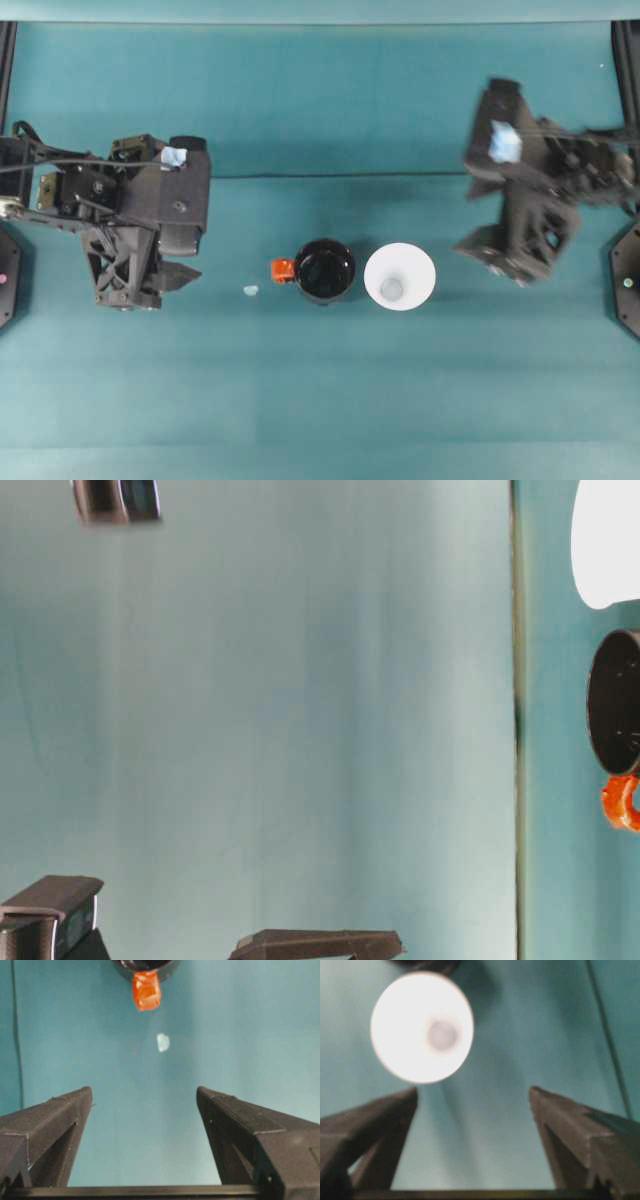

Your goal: Put the paper cup into the moved red handle cup holder.

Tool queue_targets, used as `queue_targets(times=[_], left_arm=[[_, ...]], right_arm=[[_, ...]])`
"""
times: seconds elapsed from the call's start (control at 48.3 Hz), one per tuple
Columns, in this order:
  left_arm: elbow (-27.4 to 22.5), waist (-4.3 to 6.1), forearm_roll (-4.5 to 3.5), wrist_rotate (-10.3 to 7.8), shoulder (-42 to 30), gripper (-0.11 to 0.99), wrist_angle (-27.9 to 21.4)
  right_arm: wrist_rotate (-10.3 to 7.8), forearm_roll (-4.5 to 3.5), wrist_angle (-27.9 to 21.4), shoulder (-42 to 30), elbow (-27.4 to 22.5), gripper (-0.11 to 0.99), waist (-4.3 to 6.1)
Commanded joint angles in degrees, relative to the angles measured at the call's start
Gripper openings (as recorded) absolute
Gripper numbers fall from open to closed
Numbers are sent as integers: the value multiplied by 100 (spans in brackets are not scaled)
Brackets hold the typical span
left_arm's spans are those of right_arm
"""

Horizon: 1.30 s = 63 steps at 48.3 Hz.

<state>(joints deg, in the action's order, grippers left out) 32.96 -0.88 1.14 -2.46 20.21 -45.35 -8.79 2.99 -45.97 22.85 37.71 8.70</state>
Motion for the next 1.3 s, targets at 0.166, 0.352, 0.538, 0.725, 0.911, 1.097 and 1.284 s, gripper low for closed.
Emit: queue_targets(times=[0.166,0.352,0.538,0.725,0.911,1.097,1.284], left_arm=[[9,9,18,9,88,92,44],[44,9,9,18,79,92,44],[35,18,9,18,62,92,79],[35,9,18,18,53,92,308],[44,9,9,18,18,92,343],[53,9,9,18,9,92,343],[62,9,9,18,18,92,343]], right_arm=[[-18,18,-229,-615,-571,97,53],[-158,79,-105,-1143,-598,97,44],[-220,79,158,-1529,-545,97,53],[-237,97,475,-1916,-457,97,35],[-237,97,694,-2241,-448,97,18],[-237,158,791,-2540,-422,97,-9],[-246,220,826,-2663,-422,93,-26]])
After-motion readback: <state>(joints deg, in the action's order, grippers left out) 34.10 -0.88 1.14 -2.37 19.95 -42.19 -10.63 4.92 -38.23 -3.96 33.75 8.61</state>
